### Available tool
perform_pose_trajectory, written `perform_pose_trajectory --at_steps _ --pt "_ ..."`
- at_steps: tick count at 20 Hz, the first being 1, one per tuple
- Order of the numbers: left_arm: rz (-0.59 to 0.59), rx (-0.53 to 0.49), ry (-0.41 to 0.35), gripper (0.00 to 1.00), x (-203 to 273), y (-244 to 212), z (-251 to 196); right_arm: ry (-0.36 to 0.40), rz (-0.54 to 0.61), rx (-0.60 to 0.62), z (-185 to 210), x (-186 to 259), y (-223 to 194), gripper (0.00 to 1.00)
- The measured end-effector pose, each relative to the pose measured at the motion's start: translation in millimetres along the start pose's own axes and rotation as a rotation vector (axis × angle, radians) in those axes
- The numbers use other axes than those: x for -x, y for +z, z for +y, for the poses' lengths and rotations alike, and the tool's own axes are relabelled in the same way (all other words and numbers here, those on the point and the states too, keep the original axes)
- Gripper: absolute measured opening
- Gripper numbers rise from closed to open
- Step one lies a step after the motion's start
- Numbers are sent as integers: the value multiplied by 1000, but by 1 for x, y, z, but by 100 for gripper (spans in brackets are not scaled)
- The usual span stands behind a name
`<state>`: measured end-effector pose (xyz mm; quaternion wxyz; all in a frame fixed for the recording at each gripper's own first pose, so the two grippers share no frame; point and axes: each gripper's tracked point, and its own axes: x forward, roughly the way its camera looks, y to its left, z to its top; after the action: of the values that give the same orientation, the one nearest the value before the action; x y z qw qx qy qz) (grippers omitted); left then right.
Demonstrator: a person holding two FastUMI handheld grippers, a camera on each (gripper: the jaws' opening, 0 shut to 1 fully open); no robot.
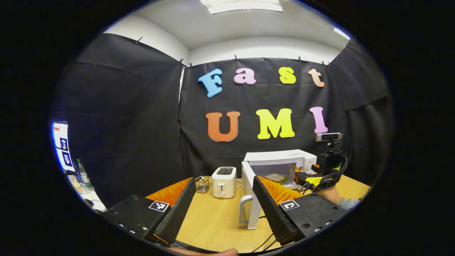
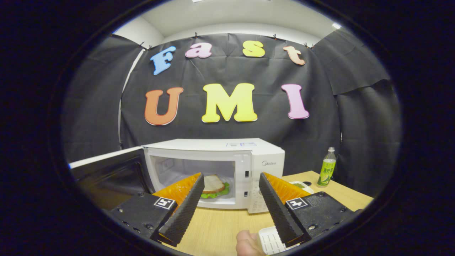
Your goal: Open the microwave oven with the left hand, put the food in, and close the microwave oven.
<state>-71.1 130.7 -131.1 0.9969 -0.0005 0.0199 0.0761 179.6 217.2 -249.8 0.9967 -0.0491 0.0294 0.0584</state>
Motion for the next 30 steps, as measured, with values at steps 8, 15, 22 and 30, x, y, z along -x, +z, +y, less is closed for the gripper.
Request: perform_pose_trajectory --at_steps 8,15,22,30 --pt "6 0 -65 80 -18 -1 -6 -11 -110 97 -76 114 109 93" --pt "33 -17 -122 0 -49 -31 -17 -15 -133 59 -123 187 147 93" --pt "99 -42 -170 0 -86 -94 -24 22 -208 -28 -151 238 168 98" --pt "192 89 -219 0 -119 -174 -21 14 -214 -44 -177 261 166 92"
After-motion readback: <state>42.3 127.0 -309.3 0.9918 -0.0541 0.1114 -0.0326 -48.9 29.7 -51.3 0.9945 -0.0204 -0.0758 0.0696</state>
